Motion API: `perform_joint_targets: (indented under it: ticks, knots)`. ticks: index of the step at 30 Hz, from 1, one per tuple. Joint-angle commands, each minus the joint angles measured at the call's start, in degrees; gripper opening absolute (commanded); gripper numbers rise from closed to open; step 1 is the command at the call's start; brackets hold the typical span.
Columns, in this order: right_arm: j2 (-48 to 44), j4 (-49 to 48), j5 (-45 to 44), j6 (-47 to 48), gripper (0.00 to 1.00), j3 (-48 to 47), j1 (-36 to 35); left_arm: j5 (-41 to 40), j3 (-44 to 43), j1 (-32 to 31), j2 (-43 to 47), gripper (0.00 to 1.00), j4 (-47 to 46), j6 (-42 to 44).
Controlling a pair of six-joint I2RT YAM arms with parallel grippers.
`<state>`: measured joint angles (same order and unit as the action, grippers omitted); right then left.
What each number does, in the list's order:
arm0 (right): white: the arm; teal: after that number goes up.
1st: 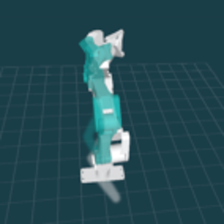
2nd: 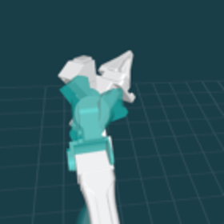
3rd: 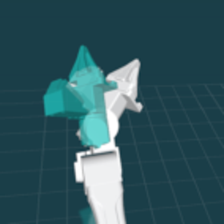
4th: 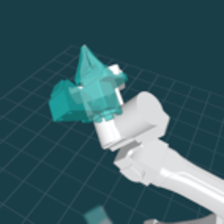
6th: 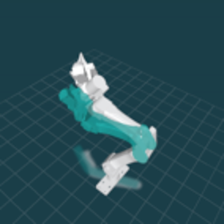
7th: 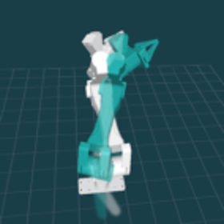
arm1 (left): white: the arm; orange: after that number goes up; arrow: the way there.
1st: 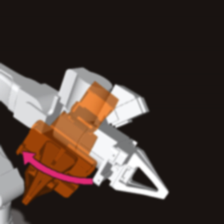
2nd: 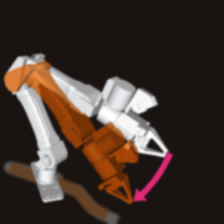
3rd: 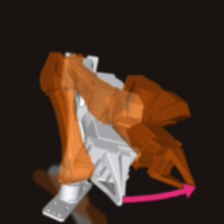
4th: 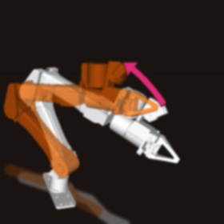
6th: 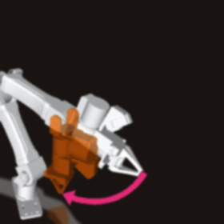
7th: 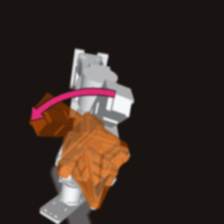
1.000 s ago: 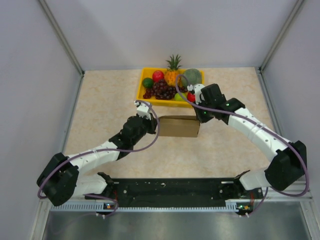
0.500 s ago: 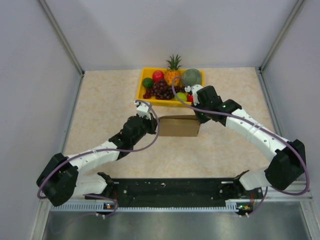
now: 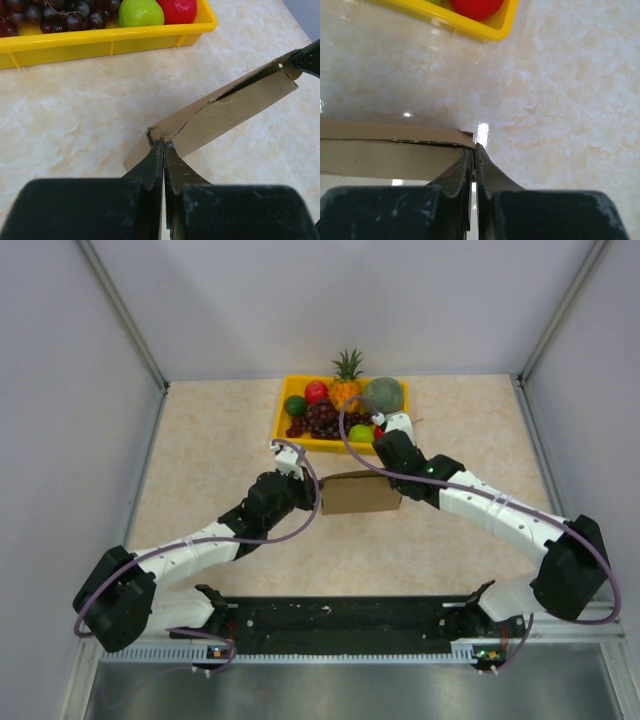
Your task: Fold the paper box
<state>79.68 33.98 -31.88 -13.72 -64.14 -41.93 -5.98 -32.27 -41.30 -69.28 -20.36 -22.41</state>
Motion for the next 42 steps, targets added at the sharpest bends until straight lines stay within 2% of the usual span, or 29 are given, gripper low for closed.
perform_joint_targets:
  ticks: [1,11,16,21,25,29,32,36,37,42]
  knots:
    - [-0.6,0.9,-14.1,-4.1,0.00,1.2,0.9,-1.0,1.2,0.3,-1.3,0.00,11.4,0.0]
    - [0.9,-2.8,-19.2,-7.3,0.00,4.5,-0.1,-0.4,1.1,0.3,-1.9,0.00,11.1,-1.6]
    - [-1.1,-15.7,-17.7,5.1,0.00,12.4,-1.3,0.4,0.7,0.3,-2.9,0.00,10.9,-2.5]
    - [-3.1,-16.6,-16.4,8.8,0.00,14.3,-1.7,0.0,0.7,0.3,-2.7,0.00,11.0,-2.8]
    - [-3.8,-16.4,-15.9,6.0,0.00,15.4,-1.7,0.0,1.0,0.3,-2.5,0.00,11.0,-2.9]
    - [-5.6,-16.7,-15.7,-1.0,0.00,17.9,-1.7,0.1,0.9,0.3,-2.3,0.00,11.5,-2.7]
    - [-9.0,-27.4,-14.5,1.0,0.00,24.3,-1.8,2.0,0.5,0.3,-1.2,0.00,12.6,-2.2]
    - [-13.6,-32.1,-11.8,1.7,0.00,28.1,-1.8,3.1,0.5,0.3,1.9,0.22,13.2,-2.2]
    - [-14.6,-37.5,-10.8,3.0,0.00,29.7,-1.7,3.7,0.3,0.4,2.2,0.24,13.3,-2.2]
    - [-15.5,-45.9,-10.2,6.0,0.00,35.5,-1.7,7.6,-0.5,0.6,2.4,0.27,13.8,-3.8]
